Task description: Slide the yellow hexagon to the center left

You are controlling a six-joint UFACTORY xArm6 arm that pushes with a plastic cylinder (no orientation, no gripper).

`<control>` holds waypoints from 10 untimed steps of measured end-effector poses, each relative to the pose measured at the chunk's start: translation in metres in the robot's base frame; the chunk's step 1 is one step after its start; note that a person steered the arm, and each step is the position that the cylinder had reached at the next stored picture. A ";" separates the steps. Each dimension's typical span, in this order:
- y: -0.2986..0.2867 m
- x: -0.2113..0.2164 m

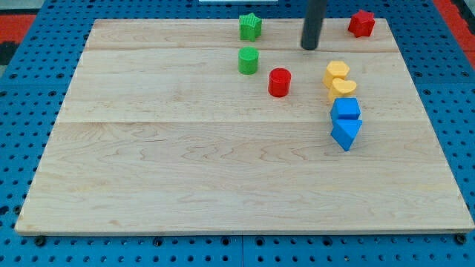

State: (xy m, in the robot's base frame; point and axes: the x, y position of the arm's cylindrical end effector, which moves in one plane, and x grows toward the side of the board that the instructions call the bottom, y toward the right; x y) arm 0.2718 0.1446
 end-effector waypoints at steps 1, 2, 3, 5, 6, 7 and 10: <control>0.029 0.023; 0.039 0.044; 0.040 0.067; 0.039 0.075; 0.026 0.080; 0.017 0.098; -0.028 0.070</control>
State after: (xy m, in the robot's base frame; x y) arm 0.3421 0.1166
